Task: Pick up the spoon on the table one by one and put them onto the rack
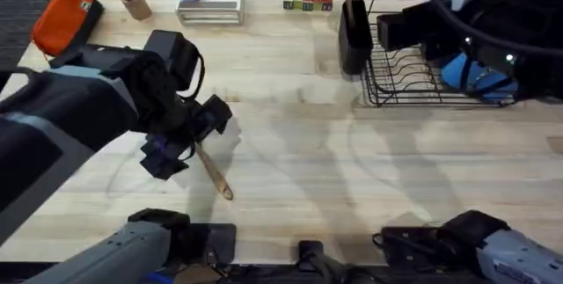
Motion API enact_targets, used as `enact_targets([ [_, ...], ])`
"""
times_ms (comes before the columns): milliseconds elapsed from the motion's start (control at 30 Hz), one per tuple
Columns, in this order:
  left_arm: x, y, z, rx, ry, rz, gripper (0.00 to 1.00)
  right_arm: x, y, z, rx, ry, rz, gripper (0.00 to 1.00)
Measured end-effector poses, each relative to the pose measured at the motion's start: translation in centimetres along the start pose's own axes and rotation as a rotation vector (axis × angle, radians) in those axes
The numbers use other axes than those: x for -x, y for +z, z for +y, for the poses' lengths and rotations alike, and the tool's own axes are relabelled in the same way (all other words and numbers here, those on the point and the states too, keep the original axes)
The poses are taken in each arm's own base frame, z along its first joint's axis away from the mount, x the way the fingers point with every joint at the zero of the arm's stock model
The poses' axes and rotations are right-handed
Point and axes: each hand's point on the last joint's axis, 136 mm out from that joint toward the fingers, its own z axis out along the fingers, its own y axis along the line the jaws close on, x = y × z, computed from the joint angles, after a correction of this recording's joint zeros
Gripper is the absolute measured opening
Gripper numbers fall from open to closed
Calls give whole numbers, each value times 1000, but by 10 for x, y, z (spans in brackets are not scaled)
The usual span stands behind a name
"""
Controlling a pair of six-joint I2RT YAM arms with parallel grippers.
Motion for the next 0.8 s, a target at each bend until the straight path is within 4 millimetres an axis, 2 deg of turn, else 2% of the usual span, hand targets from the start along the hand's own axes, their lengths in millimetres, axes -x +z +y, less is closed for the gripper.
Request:
enact_targets([
  [267, 2, 19, -1, 69, 3, 25, 993, -1, 1, 0, 0, -1, 3, 993],
  [400, 0, 29, 2, 116, 6, 52, 993, -6, 9, 4, 1, -13, 29, 993],
  [667, 1, 33, -3, 135, 7, 71, 990, -6, 9, 4, 1, -13, 29, 993],
  [700, 1, 34, -7, 126, 6, 80, 870, -6, 9, 4, 1, -13, 29, 993],
  [800, 1, 35, -13, 109, 4, 90, 707, -6, 9, 4, 1, -13, 29, 993],
])
